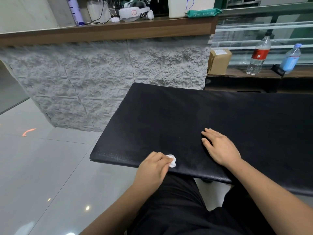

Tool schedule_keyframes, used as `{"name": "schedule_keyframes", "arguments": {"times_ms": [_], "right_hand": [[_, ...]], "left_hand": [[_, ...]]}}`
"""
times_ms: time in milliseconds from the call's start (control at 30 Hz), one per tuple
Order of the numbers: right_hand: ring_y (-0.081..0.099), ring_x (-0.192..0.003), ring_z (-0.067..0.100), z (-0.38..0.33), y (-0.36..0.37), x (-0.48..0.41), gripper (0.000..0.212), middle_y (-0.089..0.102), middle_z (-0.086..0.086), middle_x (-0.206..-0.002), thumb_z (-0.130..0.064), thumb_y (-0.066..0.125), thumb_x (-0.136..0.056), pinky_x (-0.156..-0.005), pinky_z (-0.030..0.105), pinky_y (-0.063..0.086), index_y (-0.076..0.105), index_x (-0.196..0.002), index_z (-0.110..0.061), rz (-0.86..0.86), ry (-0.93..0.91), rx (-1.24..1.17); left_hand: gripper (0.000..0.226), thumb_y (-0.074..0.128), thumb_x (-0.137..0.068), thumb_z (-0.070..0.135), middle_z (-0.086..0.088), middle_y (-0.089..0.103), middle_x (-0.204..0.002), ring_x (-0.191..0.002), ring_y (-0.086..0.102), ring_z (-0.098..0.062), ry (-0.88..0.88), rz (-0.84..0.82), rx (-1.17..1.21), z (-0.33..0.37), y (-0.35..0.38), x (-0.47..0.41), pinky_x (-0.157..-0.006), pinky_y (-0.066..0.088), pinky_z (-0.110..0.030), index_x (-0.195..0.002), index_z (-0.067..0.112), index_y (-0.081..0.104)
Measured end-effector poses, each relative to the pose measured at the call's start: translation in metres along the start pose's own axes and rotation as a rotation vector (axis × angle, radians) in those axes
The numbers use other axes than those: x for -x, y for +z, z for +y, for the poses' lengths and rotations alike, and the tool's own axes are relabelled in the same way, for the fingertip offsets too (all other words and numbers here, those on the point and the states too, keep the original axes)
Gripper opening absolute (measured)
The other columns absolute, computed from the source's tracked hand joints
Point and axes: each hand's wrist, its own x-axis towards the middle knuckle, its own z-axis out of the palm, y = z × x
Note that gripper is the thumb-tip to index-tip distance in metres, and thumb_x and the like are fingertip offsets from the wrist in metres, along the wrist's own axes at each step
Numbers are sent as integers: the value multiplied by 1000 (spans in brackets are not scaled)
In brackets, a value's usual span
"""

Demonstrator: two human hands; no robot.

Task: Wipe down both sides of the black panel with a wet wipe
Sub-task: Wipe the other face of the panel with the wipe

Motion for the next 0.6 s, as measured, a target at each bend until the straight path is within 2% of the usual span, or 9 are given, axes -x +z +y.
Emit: {"name": "schedule_keyframes", "arguments": {"times_ms": [200, 433, 600], "right_hand": [[29, -154, 6, -1, -1, 0, 48, 42, -10, -164, -46, 41, -109, -126, 28, 22, 53, -152, -28, 6, 3, -2], [29, -154, 5, -2, -2, 1, 48, 42, -12, -163, -46, 41, -109, -123, 26, 21, 54, -152, -29, 15, 13, -2], [29, -154, 5, -2, -2, 2, 48, 42, -11, -163, -46, 41, -109, -123, 26, 21, 54, -152, -29, 12, 12, 1]], "left_hand": [[16, 75, -96, 14, 11, 71, -97, -87, 63, -18, -184, 43, -90, -36, -22, -11, -72, 57, -38, -107, 23, 81], [14, 73, -98, 21, 9, 69, -95, -90, 64, -19, -403, 86, -174, -84, -43, -11, -76, 56, -38, -108, 23, 81], [17, 69, -101, 27, 7, 67, -95, -89, 62, -18, -555, 155, -230, -104, -50, -5, -77, 50, -33, -113, 23, 81]]}}
